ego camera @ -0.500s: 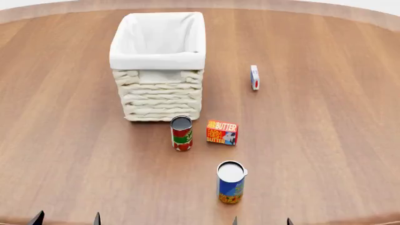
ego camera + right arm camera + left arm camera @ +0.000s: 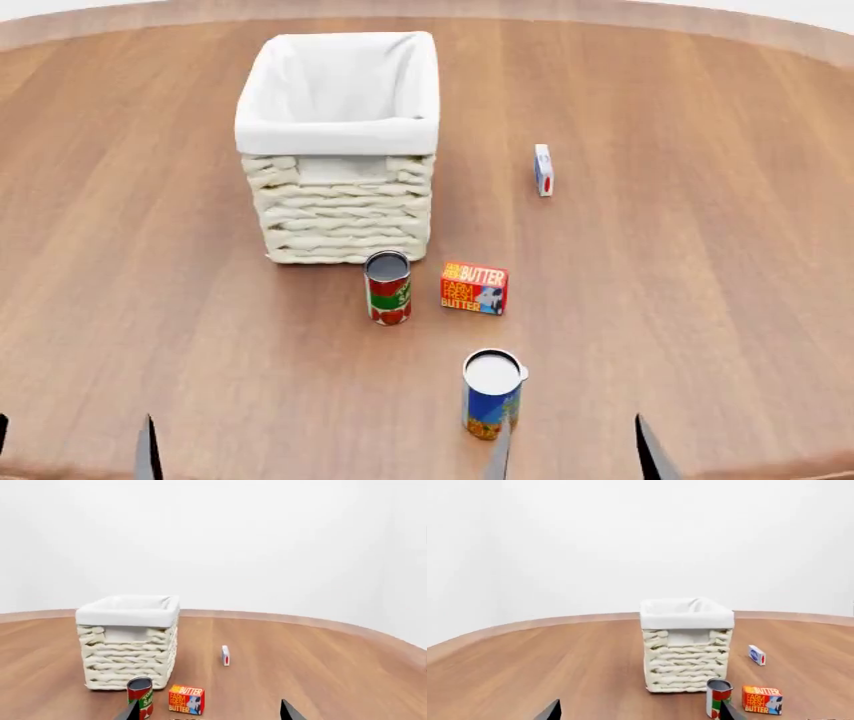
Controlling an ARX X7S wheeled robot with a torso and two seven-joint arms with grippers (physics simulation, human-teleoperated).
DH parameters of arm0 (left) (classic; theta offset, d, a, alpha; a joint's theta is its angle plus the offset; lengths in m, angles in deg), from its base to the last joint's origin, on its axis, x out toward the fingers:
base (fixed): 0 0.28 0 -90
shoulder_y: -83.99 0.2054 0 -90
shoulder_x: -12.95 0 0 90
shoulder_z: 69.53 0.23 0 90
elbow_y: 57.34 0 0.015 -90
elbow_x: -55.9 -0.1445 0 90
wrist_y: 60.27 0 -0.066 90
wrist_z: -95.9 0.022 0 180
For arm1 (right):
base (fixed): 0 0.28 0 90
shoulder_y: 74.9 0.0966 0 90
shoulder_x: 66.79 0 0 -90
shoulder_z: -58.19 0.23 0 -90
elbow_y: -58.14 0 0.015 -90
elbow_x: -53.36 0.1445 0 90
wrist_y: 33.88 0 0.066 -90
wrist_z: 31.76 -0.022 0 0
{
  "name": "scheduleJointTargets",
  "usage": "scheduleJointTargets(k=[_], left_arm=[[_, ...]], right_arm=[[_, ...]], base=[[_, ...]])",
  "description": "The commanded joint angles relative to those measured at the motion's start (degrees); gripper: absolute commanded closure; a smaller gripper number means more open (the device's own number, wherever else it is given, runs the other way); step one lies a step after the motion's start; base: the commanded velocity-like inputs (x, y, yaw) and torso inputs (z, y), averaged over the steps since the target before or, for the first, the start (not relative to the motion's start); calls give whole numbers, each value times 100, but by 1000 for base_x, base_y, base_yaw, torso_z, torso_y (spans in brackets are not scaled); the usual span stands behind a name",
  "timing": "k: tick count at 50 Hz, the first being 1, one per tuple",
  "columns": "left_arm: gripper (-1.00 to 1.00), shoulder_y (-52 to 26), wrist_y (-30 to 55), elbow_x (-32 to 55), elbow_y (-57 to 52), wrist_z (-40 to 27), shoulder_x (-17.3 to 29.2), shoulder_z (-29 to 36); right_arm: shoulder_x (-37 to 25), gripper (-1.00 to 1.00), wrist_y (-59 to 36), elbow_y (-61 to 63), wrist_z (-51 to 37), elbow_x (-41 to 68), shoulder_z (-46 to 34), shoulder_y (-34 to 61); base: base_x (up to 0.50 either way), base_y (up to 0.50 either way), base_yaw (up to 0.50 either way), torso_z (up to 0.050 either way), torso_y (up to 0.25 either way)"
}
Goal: Pick up the alphabet soup and put it in the basket.
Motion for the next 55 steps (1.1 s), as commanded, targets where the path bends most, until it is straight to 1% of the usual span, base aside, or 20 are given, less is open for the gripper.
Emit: scheduleJointTargets(k=[1, 6, 9, 14, 55], left_arm=[[-100, 601, 510, -87, -1876, -204, 189, 148], [-100, 656, 482, -76, -2010, -235, 254, 177], [-100, 589, 457, -54, -1836, -258, 281, 193], [-100, 598, 457, -210, -1829, -317, 348, 328], [-100, 518, 489, -13, -1742, -612, 568, 430]], right_arm=[[-169, -100, -504, 1450, -152, -21, -209, -323], [-207, -100, -652, 1695, -197, -37, -288, -332], [-237, -100, -490, 1664, -67, 264, -253, -364], [-284, -100, -527, 1646, -109, 272, -302, -348], [-514, -100, -597, 1524, -399, 505, -424, -245]], base=[[0, 0, 0, 0, 0], [0, 0, 0, 0, 0], [155, 0, 0, 0, 0], [500, 0, 0, 0, 0], [500, 0, 0, 0, 0]])
